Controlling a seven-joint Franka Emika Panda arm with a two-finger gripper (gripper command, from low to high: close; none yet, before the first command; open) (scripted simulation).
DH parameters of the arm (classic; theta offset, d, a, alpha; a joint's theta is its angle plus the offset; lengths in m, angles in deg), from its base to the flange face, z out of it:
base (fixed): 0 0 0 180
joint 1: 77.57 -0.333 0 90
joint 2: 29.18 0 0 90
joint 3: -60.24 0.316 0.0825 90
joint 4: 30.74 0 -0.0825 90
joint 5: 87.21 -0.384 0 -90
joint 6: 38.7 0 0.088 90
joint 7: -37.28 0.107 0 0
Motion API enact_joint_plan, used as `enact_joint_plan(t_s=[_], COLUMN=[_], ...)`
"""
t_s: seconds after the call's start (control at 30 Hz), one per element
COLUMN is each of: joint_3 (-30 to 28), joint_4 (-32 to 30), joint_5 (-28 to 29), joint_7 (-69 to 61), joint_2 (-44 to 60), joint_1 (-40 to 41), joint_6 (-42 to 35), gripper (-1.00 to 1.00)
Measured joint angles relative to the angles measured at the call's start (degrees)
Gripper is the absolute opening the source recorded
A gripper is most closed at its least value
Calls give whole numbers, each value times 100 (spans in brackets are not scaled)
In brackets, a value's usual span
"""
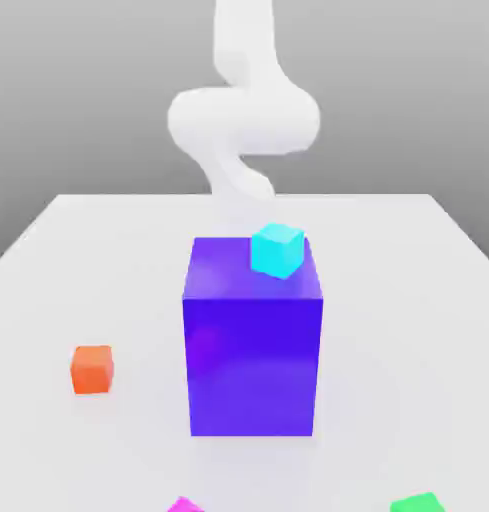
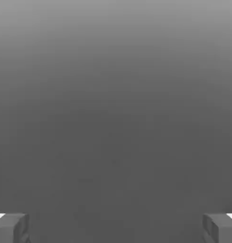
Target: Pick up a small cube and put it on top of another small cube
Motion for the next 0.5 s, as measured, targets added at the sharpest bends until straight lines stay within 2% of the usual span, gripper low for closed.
enact_joint_plan(t_s=[0.5], joint_3=[351], joint_4=[149], joint_5=[478], joint_7=[1649], joint_2=[3155], joint_1=[677], joint_6=[857], gripper=[0])
